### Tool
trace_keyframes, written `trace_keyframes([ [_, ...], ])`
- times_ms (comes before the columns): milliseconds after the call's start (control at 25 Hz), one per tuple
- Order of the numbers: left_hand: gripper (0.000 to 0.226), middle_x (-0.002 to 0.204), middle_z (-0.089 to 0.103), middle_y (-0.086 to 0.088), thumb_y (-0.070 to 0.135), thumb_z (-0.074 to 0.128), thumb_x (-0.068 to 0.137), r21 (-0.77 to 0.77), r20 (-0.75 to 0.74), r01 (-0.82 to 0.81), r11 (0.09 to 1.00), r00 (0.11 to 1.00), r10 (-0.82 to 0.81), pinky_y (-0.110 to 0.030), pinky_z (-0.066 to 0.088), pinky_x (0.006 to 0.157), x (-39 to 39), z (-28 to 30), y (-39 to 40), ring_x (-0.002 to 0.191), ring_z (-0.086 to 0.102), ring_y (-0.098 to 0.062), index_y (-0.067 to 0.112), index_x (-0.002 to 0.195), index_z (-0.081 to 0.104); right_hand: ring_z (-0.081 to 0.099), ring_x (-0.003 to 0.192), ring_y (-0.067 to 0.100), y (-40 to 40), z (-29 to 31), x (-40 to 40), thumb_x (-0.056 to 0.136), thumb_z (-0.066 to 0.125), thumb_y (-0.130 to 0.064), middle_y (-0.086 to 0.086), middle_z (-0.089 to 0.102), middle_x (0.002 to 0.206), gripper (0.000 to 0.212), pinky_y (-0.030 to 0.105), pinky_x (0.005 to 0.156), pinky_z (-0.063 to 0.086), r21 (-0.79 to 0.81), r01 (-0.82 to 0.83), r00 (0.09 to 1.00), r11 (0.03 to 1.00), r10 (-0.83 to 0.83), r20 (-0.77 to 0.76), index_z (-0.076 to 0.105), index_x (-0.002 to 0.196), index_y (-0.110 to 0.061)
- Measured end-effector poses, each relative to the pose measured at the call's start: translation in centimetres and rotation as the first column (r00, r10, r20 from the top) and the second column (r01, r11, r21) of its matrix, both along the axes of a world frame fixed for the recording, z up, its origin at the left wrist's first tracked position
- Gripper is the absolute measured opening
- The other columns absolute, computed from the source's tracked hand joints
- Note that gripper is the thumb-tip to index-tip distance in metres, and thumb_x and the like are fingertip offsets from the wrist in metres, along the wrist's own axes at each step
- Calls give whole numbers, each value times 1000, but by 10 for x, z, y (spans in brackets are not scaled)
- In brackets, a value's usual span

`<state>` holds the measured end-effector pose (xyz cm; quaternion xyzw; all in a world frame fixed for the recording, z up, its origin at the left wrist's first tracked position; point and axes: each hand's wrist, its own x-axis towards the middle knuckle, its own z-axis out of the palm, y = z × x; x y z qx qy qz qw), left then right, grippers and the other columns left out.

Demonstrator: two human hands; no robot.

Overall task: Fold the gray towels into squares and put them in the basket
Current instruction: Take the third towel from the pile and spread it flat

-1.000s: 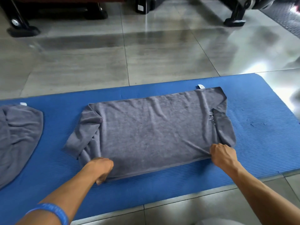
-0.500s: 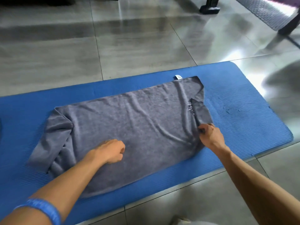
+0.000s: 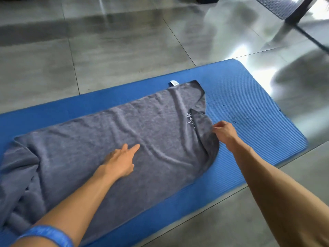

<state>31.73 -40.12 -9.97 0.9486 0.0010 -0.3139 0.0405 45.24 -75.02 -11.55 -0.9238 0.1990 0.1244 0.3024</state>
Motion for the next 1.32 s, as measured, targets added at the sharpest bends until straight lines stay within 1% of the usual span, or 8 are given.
trace_keyframes([
  [120,76,157,15,-14,22,61,92,116,-2,49,992,999,-49,-39,45,99,7,0,-10,123,53,-32,35,152,18,56,71,18,5,2,11,80,65,-6,2,60,70,11,33,64,47,150,-22,999,988,17,38,69,71,-9],
  [240,77,160,3,-23,14,58,92,217,16,115,969,992,-121,-36,49,93,6,-8,-24,118,58,-29,25,155,14,56,95,10,10,-1,13,78,69,2,-5,62,96,15,27,86,43,276,-164,986,947,158,44,74,82,-12],
  [400,74,160,-1,-23,15,54,95,259,28,141,956,988,-153,-34,50,90,3,-10,-29,117,59,-29,21,155,10,58,92,17,2,5,15,77,73,-11,-4,61,87,21,28,86,44,-2,-288,954,958,287,89,78,97,-16],
  [640,76,161,-1,-20,18,55,95,269,37,146,952,986,-162,-36,51,87,2,-13,-25,113,58,-30,25,155,9,62,97,26,-61,7,-1,75,66,-9,9,68,100,30,30,87,46,-81,58,967,995,-36,251,75,103,-16],
  [880,80,161,-8,-15,10,47,94,219,43,114,969,991,-127,-36,48,92,-20,-10,-34,124,42,-35,28,155,-2,56,64,19,-68,2,-20,76,62,7,4,60,74,27,17,49,42,152,123,991,981,-131,42,68,85,-18],
  [1000,87,162,-15,-10,3,48,90,108,34,173,979,984,-177,-41,38,107,-36,-9,-46,144,13,-41,31,155,-2,63,93,35,-80,3,-25,77,54,4,10,65,84,29,32,73,50,-58,145,988,988,-142,64,65,74,-22],
  [1080,86,163,-14,-3,0,47,88,4,45,221,975,974,-221,-42,30,113,-45,-11,-49,149,-1,-34,32,155,4,52,113,38,-77,8,-34,81,56,-3,14,60,114,28,44,94,41,-366,131,991,921,-129,29,68,98,-21],
  [1320,61,164,0,0,17,46,97,-110,104,225,968,971,-214,-38,27,114,-62,-14,-47,150,1,-22,31,152,25,48,128,27,-25,-14,-91,91,59,-30,-2,48,146,46,44,97,42,-440,-591,739,676,673,41,52,136,-25],
])
